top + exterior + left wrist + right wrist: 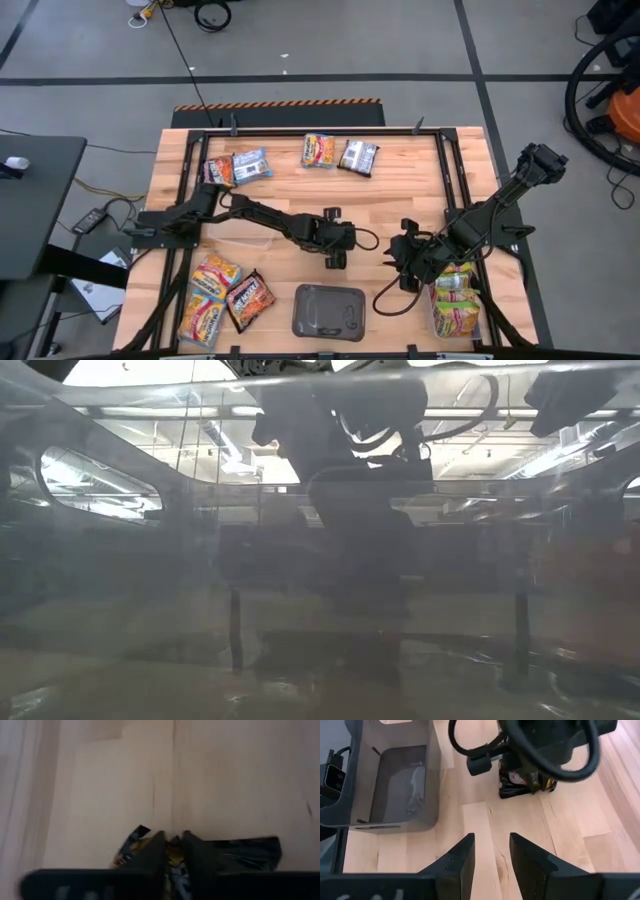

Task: Sort Maruchan noodles
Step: Put the black noodle pack into the black bin, then put the top right black noodle pack into the black bin

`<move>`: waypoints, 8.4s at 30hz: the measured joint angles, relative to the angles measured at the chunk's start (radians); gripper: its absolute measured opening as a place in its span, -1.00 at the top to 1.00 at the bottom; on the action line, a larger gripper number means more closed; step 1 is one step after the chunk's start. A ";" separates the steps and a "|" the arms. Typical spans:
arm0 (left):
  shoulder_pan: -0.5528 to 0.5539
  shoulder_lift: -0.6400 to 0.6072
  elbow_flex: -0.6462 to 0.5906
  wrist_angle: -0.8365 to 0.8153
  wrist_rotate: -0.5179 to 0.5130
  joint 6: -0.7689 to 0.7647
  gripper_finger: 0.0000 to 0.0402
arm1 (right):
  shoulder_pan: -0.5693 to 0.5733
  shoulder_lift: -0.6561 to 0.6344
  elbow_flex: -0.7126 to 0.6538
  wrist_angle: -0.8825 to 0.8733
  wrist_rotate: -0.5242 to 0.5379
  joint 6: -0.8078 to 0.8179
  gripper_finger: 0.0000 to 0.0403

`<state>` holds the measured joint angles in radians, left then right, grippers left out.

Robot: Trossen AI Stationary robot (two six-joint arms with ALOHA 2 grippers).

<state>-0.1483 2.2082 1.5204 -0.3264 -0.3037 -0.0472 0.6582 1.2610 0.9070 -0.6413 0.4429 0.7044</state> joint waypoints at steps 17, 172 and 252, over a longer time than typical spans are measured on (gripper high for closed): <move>0.007 -0.190 -0.004 -0.115 -0.007 -0.019 0.99 | 0.000 0.000 0.000 0.001 -0.037 0.011 0.37; -0.708 -0.367 -0.103 -0.198 -0.539 -0.465 0.50 | -0.531 0.031 -0.175 0.371 0.318 -0.684 0.03; -0.038 -0.459 -0.473 0.624 0.001 0.195 -0.04 | -0.533 0.028 -0.045 0.517 -0.479 -0.475 0.86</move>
<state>-0.1867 1.7493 1.0477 0.2976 -0.3027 0.1476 0.1250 1.2892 0.8619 -0.1248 -0.0366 0.2296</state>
